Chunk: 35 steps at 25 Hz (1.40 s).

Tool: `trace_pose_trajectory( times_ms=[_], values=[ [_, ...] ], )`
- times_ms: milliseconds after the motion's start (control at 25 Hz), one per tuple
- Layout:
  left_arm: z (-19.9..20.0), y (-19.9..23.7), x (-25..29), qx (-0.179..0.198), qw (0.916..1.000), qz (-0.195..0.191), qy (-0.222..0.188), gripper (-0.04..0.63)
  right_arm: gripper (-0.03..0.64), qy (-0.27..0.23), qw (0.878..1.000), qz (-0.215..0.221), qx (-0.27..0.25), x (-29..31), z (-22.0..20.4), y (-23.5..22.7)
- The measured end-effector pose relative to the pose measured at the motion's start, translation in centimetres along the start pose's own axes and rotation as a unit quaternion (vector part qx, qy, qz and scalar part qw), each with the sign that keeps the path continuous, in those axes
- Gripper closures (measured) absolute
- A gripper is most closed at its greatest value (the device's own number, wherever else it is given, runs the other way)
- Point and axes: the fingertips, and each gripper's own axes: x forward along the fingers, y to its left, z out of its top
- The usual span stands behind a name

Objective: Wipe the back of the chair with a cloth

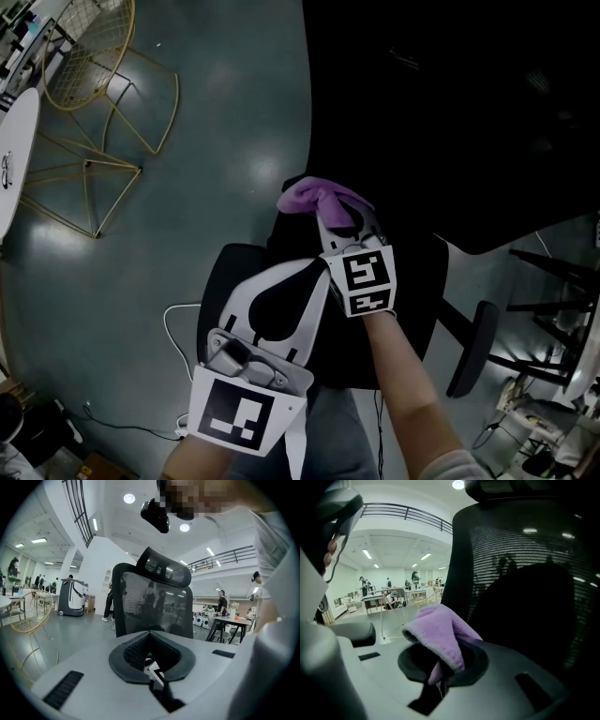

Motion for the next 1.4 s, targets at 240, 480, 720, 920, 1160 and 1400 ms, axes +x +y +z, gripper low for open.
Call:
trace_pose_trajectory(
  times_ms=[240, 480, 720, 920, 1160, 1400],
  values=[
    [-0.1, -0.1, -0.4, -0.001, 1.0, 0.002, 0.001, 0.583, 0.572, -0.009, 1.0, -0.002, 0.004, -0.3, -0.2, -0.2],
    [-0.3, 0.2, -0.5, 0.001, 1.0, 0.007, 0.004, 0.583, 0.572, 0.025, 1.0, -0.005, 0.005, 0.6, -3.5, 0.0],
    [-0.7, 0.3, -0.6, -0.001, 0.9999, 0.012, 0.006, 0.583, 0.572, 0.031, 0.999, -0.006, -0.017, 1.0, -4.3, 0.1],
    [-0.9, -0.4, 0.1, 0.003, 0.9999, 0.008, 0.01, 0.583, 0.572, 0.031, 0.999, -0.019, -0.03, 0.2, -5.3, -1.3],
    [-0.9, -1.4, 1.2, 0.006, 0.9999, 0.003, 0.014, 0.583, 0.572, 0.046, 0.997, -0.045, -0.035, -1.5, -7.2, -4.6],
    [-1.1, -3.2, 2.6, 0.014, 0.9996, -0.012, 0.019, 0.583, 0.572, 0.059, 0.995, -0.067, -0.032, -3.5, -9.2, -7.6]
  ],
)
